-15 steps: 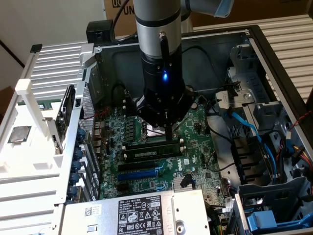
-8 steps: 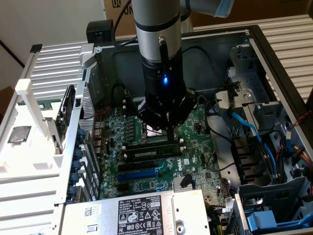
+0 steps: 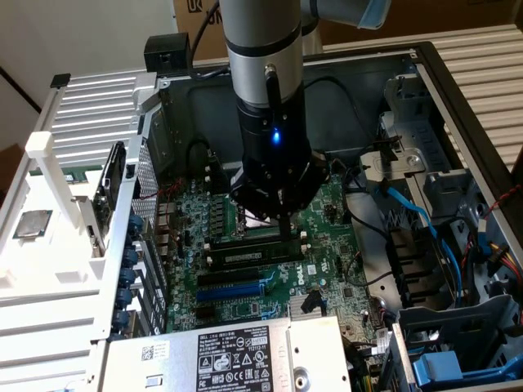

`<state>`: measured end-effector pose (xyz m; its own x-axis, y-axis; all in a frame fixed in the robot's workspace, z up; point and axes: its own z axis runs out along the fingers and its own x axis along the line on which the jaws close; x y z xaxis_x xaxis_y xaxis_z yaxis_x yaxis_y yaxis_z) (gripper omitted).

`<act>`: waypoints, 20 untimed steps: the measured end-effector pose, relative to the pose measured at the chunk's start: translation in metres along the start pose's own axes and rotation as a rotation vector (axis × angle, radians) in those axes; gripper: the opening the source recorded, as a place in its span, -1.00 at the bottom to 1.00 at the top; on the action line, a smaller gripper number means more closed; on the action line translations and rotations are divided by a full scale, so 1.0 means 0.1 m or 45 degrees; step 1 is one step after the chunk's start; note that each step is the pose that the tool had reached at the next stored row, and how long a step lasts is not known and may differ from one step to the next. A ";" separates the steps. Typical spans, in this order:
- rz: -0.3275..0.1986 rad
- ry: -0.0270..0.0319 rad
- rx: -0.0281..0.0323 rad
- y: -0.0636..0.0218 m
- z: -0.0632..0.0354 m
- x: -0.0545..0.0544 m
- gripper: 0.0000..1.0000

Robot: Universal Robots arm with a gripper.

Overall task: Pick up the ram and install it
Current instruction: 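Press down the ram until it locks into place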

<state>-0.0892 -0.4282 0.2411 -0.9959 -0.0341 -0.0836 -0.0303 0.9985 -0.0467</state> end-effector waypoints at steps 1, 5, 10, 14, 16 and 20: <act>0.003 0.0001 0.0002 0.001 0.005 0.00 -0.80; 0.013 0.0059 0.0041 0.001 0.024 0.00 -0.80; 0.021 0.0197 0.0064 0.002 0.045 0.00 -0.80; 0.021 0.0193 0.0045 0.003 0.061 0.00 -0.80; 0.022 0.0195 0.0046 0.003 0.069 0.00 -0.80; 0.023 0.0195 0.0038 0.004 0.090 0.01 -0.80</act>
<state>-0.0890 -0.4282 0.2321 -0.9975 -0.0153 -0.0692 -0.0120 0.9988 -0.0483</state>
